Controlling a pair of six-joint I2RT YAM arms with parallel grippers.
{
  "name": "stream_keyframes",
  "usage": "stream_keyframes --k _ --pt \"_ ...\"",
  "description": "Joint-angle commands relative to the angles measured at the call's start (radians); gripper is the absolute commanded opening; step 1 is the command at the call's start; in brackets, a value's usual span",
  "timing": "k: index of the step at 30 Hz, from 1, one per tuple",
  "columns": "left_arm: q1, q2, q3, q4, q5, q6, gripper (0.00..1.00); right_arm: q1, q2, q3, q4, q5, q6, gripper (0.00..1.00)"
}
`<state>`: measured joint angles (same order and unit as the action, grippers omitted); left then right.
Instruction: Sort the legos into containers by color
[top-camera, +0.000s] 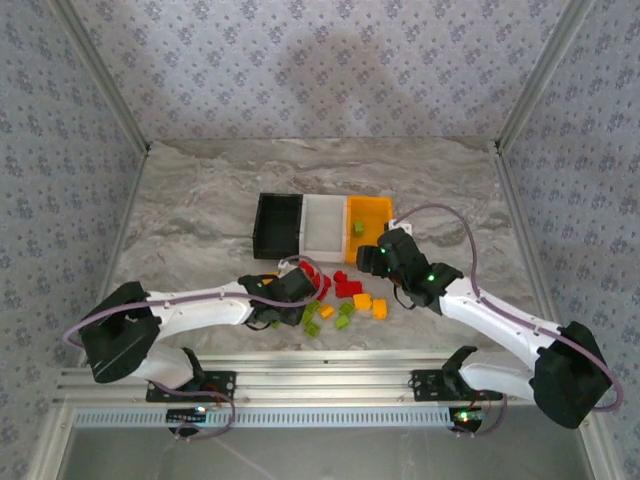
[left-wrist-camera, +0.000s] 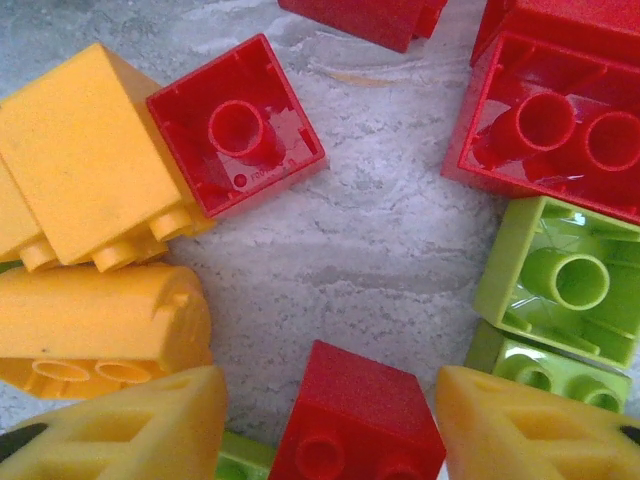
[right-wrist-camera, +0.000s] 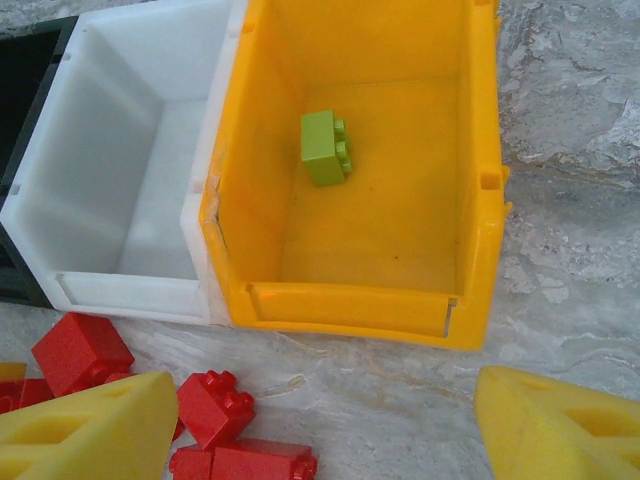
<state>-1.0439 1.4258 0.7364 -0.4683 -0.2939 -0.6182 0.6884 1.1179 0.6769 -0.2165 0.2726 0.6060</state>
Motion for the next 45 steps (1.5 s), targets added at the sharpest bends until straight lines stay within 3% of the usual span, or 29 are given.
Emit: stream_keyframes --k 1,11,21,26,31,38,43,45 --pt "-0.007 0.01 0.015 0.004 -0.009 0.011 0.53 -0.01 -0.023 -0.011 -0.024 0.008 0.015 0.8" --pt "-0.01 -0.007 -0.003 0.005 0.014 -0.002 0.35 -0.019 -0.024 -0.016 -0.02 0.015 0.043 0.8" --pt "-0.009 -0.096 0.036 -0.038 -0.006 0.004 0.28 -0.027 -0.039 -0.02 -0.027 0.023 0.058 0.8" --pt "0.006 -0.13 0.157 -0.056 -0.028 0.053 0.27 -0.032 -0.072 -0.039 -0.033 0.029 0.073 0.8" --pt "0.091 -0.026 0.343 -0.028 0.002 0.132 0.24 -0.038 -0.096 -0.063 -0.042 0.032 0.087 0.8" --pt "0.205 0.243 0.605 0.012 0.011 0.215 0.25 -0.044 -0.105 -0.092 -0.062 0.037 0.11 0.8" --pt "0.249 0.425 0.763 -0.002 0.04 0.228 0.25 -0.046 -0.108 -0.097 -0.08 0.04 0.132 0.8" --pt "0.252 0.478 0.82 -0.019 0.036 0.234 0.29 -0.046 -0.116 -0.101 -0.091 0.048 0.153 0.8"
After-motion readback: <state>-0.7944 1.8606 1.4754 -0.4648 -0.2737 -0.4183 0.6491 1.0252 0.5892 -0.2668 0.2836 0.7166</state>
